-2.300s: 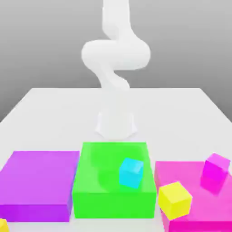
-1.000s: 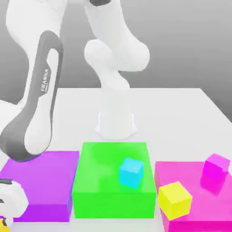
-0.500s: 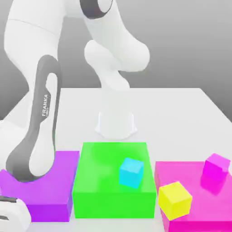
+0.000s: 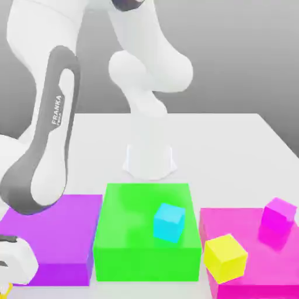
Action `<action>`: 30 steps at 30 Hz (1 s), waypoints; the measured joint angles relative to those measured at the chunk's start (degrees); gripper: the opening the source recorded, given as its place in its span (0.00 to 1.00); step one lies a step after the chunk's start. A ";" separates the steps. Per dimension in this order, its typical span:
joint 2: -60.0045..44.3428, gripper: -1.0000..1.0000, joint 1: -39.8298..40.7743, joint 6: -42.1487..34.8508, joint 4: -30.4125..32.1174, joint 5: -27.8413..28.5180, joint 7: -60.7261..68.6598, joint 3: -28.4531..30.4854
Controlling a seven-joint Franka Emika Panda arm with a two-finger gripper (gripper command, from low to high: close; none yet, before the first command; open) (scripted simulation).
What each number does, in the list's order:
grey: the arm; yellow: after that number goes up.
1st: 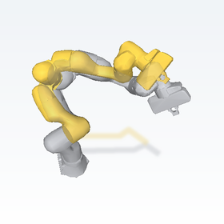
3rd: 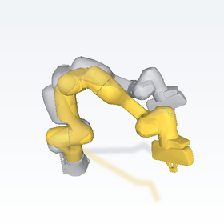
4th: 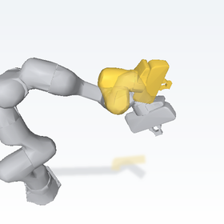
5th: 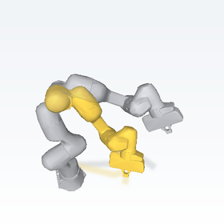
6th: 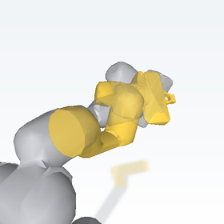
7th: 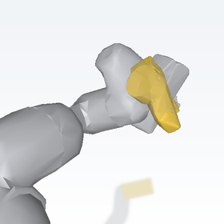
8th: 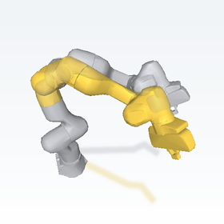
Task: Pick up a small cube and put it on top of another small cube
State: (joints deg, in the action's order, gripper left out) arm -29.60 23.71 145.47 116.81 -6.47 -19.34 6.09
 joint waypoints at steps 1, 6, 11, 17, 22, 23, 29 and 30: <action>1.17 0.00 -0.73 -0.29 0.61 0.64 -0.44 0.32; 10.49 0.00 -6.85 -2.61 7.35 5.51 -3.80 -0.56; 20.67 0.00 -11.97 -5.32 14.87 8.83 -6.37 -3.47; 33.01 0.00 -19.39 -8.47 23.96 8.67 -6.73 -7.22; 43.38 0.00 -23.63 -10.97 31.56 5.50 -4.86 -9.83; 44.10 0.00 -24.26 -10.43 32.78 4.96 -4.53 -10.25; 37.97 1.00 -24.71 -0.71 36.34 5.08 -4.68 -10.88; 37.97 1.00 -24.71 -0.71 36.34 5.08 -4.68 -10.88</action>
State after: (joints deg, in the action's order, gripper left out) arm 8.38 -1.00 144.75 153.15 -1.39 -24.03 -4.79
